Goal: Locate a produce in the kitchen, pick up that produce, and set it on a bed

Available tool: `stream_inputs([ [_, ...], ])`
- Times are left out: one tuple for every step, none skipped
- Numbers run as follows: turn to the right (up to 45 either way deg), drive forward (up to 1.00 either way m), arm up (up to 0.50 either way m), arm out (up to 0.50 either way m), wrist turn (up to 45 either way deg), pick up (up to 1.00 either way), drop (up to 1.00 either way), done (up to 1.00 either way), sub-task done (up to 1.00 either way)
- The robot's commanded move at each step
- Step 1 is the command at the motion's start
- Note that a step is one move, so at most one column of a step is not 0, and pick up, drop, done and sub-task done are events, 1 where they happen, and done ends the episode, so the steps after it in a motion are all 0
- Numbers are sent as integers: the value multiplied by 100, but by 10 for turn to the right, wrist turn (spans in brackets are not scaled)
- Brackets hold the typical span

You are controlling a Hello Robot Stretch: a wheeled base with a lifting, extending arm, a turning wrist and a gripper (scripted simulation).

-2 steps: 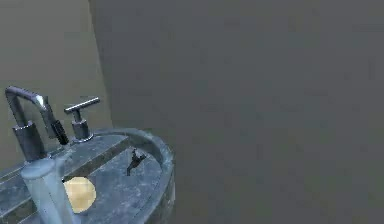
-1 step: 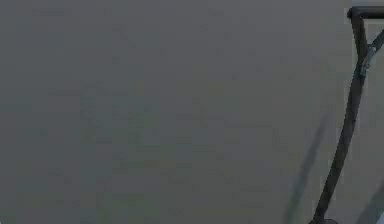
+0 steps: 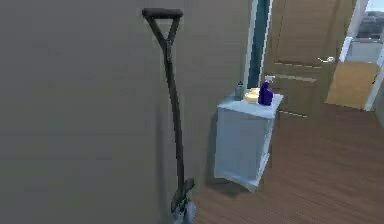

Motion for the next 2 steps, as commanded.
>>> stream_inputs([
  [450, 0, 0, 0, 0, 0, 0, 0, 0],
  [300, 0, 0, 0, 0, 0, 0, 0, 0],
])
